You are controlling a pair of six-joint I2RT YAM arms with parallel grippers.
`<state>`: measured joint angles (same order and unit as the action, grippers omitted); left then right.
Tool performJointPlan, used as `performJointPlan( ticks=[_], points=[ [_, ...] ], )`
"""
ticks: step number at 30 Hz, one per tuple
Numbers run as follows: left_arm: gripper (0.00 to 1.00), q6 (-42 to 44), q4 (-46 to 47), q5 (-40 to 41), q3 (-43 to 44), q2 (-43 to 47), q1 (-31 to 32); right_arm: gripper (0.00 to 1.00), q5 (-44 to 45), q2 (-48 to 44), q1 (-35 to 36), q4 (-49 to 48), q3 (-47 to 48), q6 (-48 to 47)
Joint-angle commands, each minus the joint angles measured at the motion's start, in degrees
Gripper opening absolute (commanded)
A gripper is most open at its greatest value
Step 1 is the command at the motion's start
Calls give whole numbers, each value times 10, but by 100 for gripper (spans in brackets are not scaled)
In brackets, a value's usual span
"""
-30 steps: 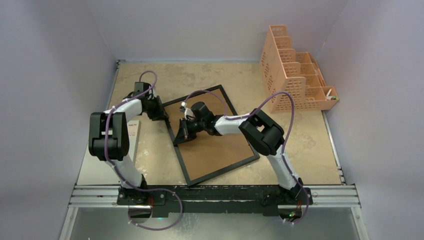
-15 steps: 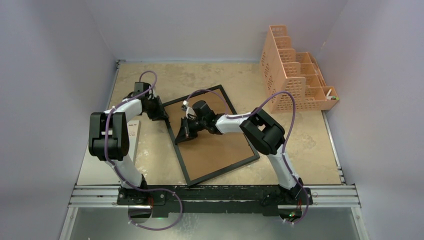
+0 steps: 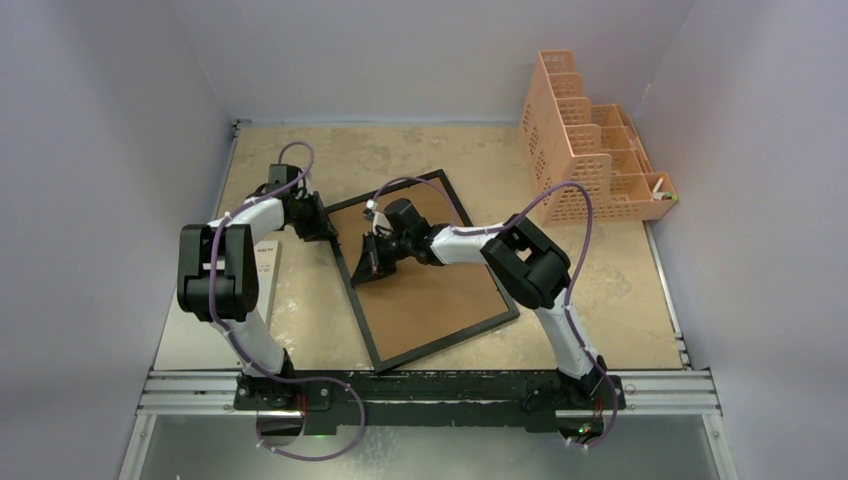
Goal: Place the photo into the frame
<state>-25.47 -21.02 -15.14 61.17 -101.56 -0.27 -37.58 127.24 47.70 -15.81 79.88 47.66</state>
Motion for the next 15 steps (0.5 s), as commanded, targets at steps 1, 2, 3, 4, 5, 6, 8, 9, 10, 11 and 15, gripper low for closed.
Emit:
performJointPlan(
  ticks=[1,2,3,4,5,6,8,9,10,11,15],
  points=[
    [0,14,-21,24,-25,-29,6,7,106,41,-9,113,0,-50],
    [0,14,-22,25,-26,-29,6,7,114,43,-9,123,3,-52],
    [0,14,-22,26,-26,-29,6,8,122,44,-9,132,5,-55],
    [0,14,-23,27,-26,-29,6,8,129,46,-9,139,7,-59],
    [0,14,-22,27,-26,-28,6,9,138,48,-9,149,10,-62],
    [0,14,-23,28,-26,-28,6,10,145,50,-9,155,12,-65],
    [0,14,-22,29,-27,-28,6,13,159,53,-9,171,13,-71],
    [0,14,-23,30,-26,-28,6,15,164,55,-9,177,13,-73],
    [0,14,-23,30,-26,-28,6,17,173,57,-9,184,14,-73],
    [0,14,-23,31,-26,-27,6,19,181,59,-9,194,15,-74],
    [0,13,-24,32,-26,-27,6,26,201,65,-9,215,14,-75]
  ],
)
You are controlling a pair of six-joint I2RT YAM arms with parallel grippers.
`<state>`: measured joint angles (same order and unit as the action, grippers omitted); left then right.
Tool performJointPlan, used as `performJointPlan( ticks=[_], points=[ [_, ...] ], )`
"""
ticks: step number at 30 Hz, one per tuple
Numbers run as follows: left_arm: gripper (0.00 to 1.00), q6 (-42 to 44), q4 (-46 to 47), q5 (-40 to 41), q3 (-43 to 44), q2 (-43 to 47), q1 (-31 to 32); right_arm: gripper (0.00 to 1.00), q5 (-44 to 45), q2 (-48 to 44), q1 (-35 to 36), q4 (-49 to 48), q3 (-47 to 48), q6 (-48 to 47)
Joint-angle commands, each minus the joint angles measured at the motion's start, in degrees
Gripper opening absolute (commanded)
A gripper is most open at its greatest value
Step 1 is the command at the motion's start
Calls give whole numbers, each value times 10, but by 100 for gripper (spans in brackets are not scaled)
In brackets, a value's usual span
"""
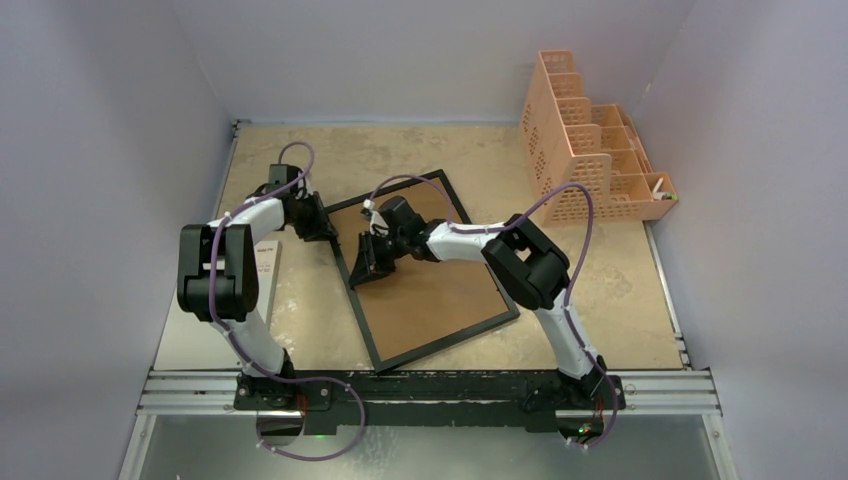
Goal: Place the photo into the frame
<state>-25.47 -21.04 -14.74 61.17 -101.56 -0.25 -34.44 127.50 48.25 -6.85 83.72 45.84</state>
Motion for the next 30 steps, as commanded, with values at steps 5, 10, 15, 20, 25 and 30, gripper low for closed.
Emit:
performJointPlan(
  ticks=[5,10,15,20,25,30],
  points=[
    [0,13,-24,31,-26,-27,6,34,207,67,-15,150,-18,-56],
    [0,13,-25,33,-25,-27,5,39,267,20,-15,162,-28,-43],
    [0,7,-29,40,-25,-20,6,42,302,-88,-16,136,-63,-58],
    [17,2,-38,35,-12,13,6,40,203,-177,-10,35,-120,-123],
    [49,2,-68,26,11,65,6,35,77,-238,6,-66,-201,-120],
    [61,-6,-76,-4,-12,121,6,33,-26,-253,54,-151,-254,-95]
  ],
)
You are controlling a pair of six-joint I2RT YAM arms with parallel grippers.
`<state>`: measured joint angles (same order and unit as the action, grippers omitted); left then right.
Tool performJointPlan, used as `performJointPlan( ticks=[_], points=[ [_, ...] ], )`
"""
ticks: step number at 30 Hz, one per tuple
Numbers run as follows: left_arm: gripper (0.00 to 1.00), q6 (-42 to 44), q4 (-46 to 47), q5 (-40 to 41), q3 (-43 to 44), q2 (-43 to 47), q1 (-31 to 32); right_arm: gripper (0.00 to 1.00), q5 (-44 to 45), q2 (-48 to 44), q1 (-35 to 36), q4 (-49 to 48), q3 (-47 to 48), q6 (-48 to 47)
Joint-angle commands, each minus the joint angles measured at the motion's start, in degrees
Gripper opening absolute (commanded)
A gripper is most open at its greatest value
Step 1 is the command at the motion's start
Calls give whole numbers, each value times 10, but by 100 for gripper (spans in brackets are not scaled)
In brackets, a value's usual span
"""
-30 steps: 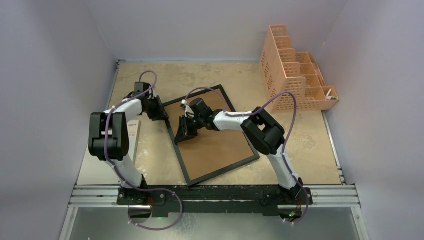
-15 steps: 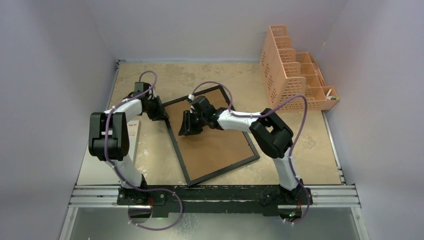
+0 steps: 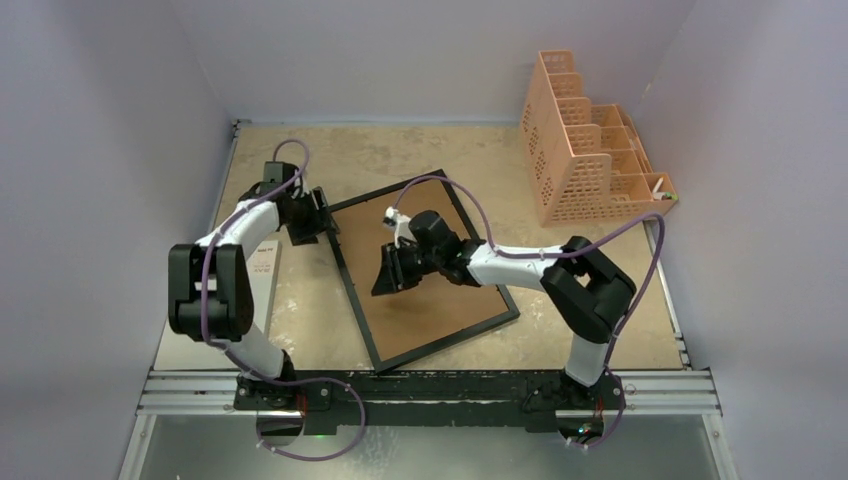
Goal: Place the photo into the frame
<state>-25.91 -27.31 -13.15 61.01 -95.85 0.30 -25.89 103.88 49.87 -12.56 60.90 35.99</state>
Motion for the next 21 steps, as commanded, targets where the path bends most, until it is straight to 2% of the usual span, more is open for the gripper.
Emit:
performJointPlan(
  ticks=[1,6,11,15,19,21],
  points=[
    [62,-4,-12,-30,-22,75,1,32,-119,-15,50,-106,-32,13],
    [62,-25,6,-90,-95,105,1,28,-122,15,103,-151,-52,66],
    [57,-62,49,-105,-162,126,1,25,-89,41,112,-141,-55,80],
    [54,-77,78,-132,-181,107,2,23,-65,64,112,-116,-50,77],
    [48,-82,93,-133,-190,95,2,19,-47,76,111,-88,-53,89],
    [41,-79,92,-124,-194,91,2,17,-35,81,108,-83,-56,97]
  ],
)
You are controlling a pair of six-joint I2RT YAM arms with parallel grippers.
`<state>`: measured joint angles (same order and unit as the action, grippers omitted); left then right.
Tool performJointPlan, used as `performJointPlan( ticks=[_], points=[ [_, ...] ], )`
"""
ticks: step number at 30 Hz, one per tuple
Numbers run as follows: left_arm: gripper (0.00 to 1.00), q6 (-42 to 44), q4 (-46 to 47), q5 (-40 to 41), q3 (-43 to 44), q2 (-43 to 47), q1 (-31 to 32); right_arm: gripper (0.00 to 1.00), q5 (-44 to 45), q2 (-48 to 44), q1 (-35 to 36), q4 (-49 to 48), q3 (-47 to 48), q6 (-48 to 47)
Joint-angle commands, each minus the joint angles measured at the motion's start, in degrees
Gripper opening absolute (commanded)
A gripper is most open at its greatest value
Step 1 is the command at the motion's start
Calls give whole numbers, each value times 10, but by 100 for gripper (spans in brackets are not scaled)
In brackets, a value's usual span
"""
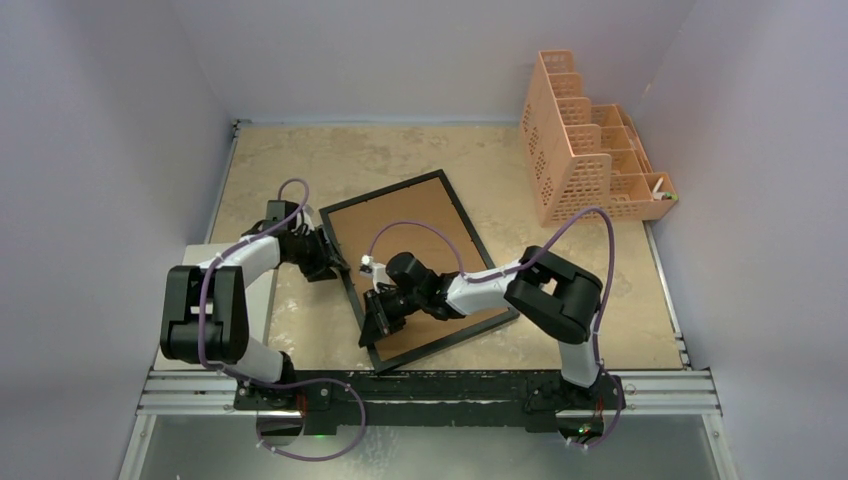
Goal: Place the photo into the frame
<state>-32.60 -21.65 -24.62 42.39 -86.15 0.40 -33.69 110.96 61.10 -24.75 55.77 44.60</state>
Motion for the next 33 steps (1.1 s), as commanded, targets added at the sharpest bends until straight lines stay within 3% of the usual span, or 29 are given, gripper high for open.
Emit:
performJointPlan(
  ticks=[1,4,10,21,28,33],
  points=[
    [37,-10,33,-4,-8,-8,1,16,49,14,-6,43,-5,17],
    [27,-5,20,18,-5,-20,1,14,58,16,-20,49,-15,19],
    [16,-3,-2,51,5,-49,1,13,60,5,-49,43,-41,22],
    [12,11,-29,79,19,-81,1,13,50,25,-67,56,-52,2],
    [10,15,-33,77,22,-80,1,12,-8,-18,-66,-43,-66,21],
    [10,17,-34,77,20,-80,1,5,-49,-18,-65,-151,-80,60]
  ],
)
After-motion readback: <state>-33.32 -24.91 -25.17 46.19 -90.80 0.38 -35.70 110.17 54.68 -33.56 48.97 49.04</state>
